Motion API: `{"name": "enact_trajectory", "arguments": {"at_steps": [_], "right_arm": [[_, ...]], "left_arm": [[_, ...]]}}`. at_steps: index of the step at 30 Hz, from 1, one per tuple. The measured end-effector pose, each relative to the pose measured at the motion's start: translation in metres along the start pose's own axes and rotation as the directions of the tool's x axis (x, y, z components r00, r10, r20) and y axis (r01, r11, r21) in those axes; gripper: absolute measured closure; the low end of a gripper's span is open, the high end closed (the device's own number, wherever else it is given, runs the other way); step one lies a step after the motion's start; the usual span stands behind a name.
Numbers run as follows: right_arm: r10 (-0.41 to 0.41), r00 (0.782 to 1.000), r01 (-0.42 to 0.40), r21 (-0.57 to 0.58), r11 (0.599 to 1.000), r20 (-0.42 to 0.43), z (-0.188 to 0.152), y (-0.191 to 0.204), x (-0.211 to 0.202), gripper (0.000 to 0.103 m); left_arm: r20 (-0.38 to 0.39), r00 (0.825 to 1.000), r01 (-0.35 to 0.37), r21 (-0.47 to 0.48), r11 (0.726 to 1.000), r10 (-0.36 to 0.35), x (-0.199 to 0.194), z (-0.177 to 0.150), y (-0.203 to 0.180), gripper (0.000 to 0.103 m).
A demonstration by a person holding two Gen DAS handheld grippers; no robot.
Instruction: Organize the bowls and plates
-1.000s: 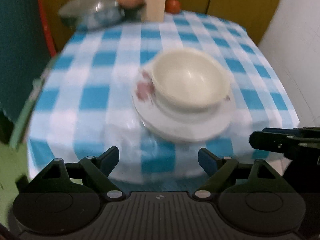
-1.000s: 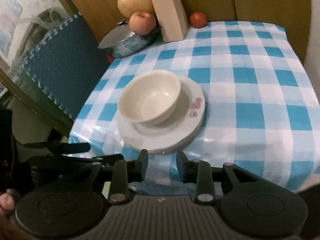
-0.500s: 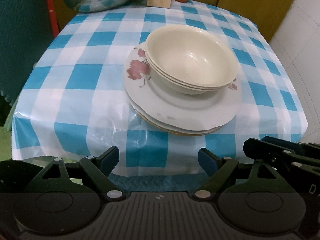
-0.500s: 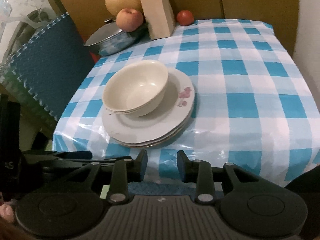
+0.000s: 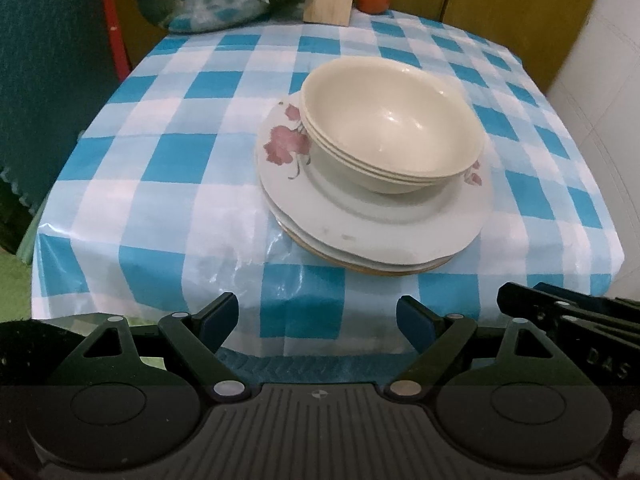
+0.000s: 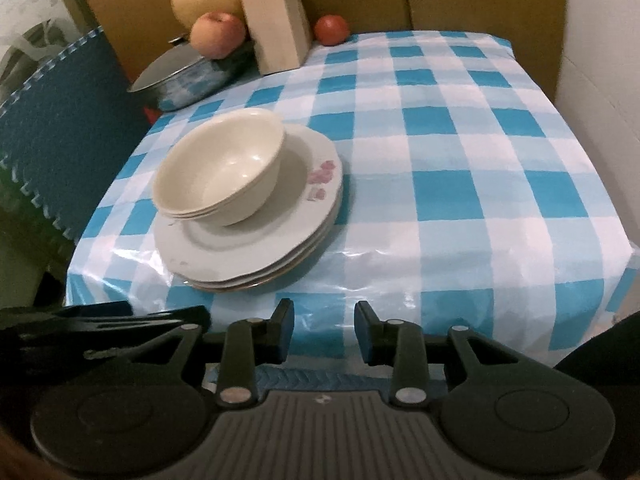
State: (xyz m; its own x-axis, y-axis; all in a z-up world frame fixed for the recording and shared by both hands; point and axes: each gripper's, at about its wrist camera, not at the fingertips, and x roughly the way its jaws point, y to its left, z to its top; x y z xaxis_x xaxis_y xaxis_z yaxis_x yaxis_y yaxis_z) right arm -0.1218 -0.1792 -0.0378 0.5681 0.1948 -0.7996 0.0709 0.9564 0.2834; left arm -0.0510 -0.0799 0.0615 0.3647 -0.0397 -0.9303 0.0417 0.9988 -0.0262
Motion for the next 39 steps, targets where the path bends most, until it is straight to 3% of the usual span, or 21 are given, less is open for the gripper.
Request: {"name": "enact_trajectory", "arguments": {"at_steps": [3,8,39], "right_arm": [[0.013,1.0,-0.013,0.017,1.0,0.008,0.001,-0.002,0.0,0.071],[0.024,1.0,-0.025,0.022,0.999,0.014,0.002,-0.003,0.0,0.071],[0.052,0.999,-0.052,0.007,0.999,0.005,0.005,0.009,0.005,0.069]], "left_arm": [[0.004,1.0,0.019,-0.002,1.0,-0.019,-0.001,0.0,-0.001,0.0],[0.031,0.999,0.019,-0.002,1.0,-0.019,-0.004,0.001,-0.002,0.0],[0.013,0.999,-0.051,0.0,0.999,0.051,0.007,0.003,0.002,0.0]]}}
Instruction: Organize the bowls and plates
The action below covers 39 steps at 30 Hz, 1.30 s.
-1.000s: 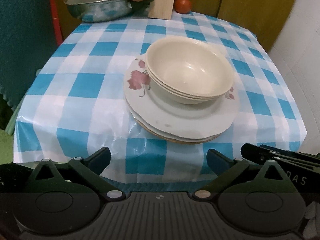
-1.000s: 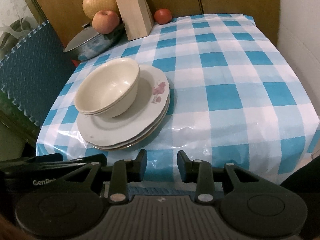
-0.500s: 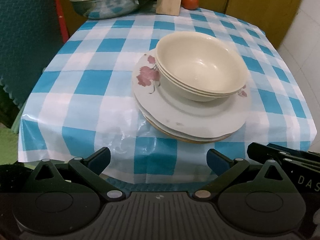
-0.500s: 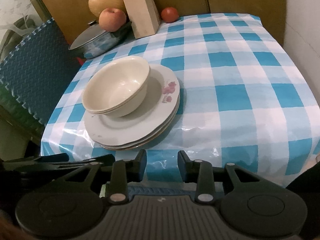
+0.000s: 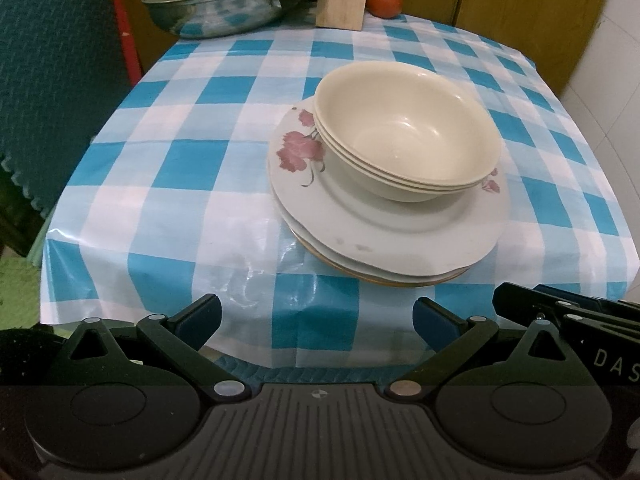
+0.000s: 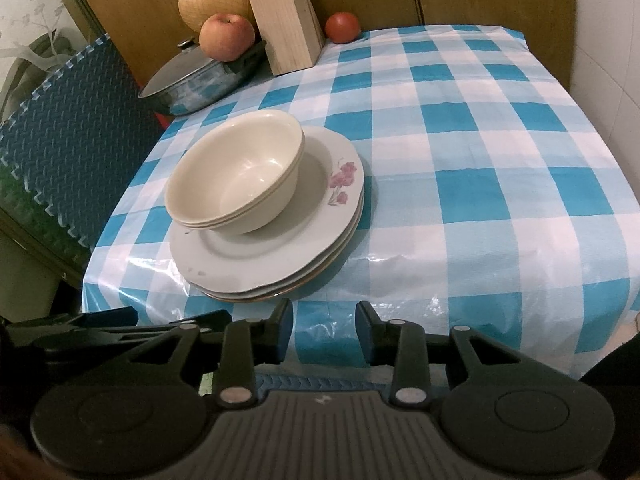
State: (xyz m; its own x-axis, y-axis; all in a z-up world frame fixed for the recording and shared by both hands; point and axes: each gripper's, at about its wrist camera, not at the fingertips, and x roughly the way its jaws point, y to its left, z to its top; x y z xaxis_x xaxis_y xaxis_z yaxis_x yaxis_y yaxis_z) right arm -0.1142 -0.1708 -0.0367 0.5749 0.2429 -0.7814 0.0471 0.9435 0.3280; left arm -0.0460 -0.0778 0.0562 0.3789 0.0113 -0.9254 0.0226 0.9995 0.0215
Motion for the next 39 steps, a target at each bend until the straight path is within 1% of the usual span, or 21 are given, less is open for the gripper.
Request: {"name": "enact_trajectory", "arguments": {"at_steps": [16,20,31,39], "right_arm": [[-0.017,1.0,0.017,0.004,1.0,0.004,-0.0007,-0.005,0.0017,0.066],[-0.015,1.0,0.015,0.012,1.0,0.002,-0.0001,-0.0058,0.002,0.066],[-0.01,1.0,0.01,0.018,1.0,-0.001,0.0018,-0.0062,0.0036,0.066],[0.001,1.0,-0.001,0.037,0.999,-0.001,0.002,-0.0075,0.0048,0.066]], "left_arm": [[0.016,1.0,-0.018,0.014,1.0,0.018,-0.0026,0.0004,-0.0014,0.0],[0.024,0.999,-0.029,0.023,0.999,0.029,-0.0036,0.001,-0.0037,0.0],[0.012,1.0,-0.028,0.019,0.999,0.027,-0.0024,0.0044,-0.0015,0.0],[0.019,0.999,-0.029,0.014,0.999,0.028,-0.0025,0.0047,-0.0027,0.0]]}}
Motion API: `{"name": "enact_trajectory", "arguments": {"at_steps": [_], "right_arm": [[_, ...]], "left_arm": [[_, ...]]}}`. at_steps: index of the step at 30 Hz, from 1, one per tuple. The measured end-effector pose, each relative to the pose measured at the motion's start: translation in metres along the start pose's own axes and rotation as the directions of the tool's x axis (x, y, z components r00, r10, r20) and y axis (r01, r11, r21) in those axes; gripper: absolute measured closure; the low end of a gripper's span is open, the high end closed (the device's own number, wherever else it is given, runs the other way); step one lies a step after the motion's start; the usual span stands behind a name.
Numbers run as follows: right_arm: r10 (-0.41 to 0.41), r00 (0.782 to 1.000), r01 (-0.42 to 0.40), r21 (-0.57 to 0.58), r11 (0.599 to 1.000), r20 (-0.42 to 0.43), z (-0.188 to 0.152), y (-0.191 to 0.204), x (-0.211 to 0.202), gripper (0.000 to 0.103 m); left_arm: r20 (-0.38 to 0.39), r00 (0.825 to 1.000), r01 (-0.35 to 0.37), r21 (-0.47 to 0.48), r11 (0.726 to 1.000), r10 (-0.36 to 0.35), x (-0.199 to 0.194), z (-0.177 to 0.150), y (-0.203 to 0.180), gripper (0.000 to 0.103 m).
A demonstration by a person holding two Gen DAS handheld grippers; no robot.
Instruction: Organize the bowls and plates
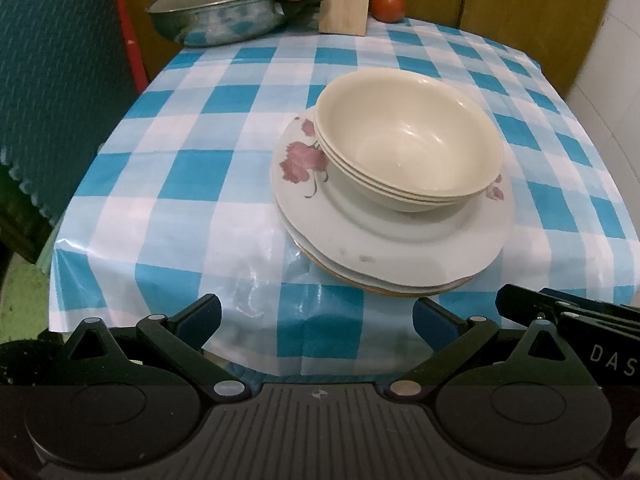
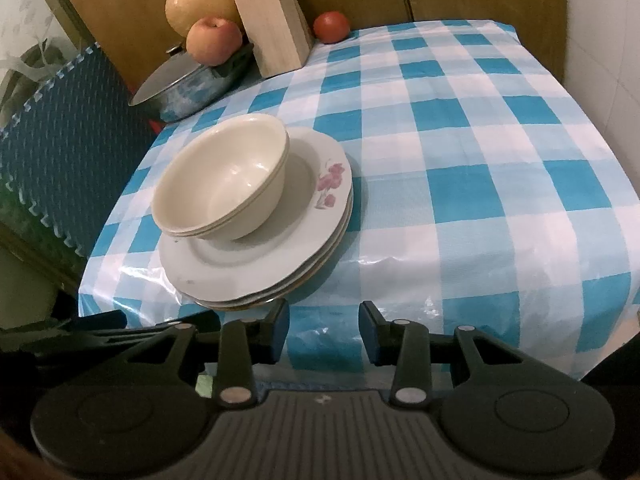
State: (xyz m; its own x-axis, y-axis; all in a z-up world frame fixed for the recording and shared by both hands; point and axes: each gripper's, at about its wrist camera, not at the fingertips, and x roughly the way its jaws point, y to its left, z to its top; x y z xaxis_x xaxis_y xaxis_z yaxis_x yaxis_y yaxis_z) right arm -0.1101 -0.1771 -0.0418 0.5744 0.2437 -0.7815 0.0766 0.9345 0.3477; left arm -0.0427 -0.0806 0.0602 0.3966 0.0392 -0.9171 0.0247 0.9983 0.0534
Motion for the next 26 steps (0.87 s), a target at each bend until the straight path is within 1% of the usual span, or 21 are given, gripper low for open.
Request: {"name": "enact_trajectory", "arguments": {"at_steps": [18,23,26], "right_arm": [[-0.003,1.0,0.004,0.006,1.0,-0.006,-0.0016,-0.0011,-0.0008,0.066],[0.0,1.0,0.0,0.012,1.0,-0.007,-0.0023,-0.001,-0.0005,0.066],[0.004,1.0,-0.004,0.017,1.0,-0.007,-0.0019,-0.0016,-0.0007,0.063]], "left_arm": [[-0.014,1.0,0.01,0.001,1.0,-0.01,0.0018,-0.0008,-0.0008,0.0],[-0.004,1.0,0.007,0.006,1.0,-0.007,0.0011,-0.0011,-0.002,0.0],[-0.011,1.0,0.011,0.003,1.0,-0.011,0.0022,-0.0011,-0.0014,0.0]]}}
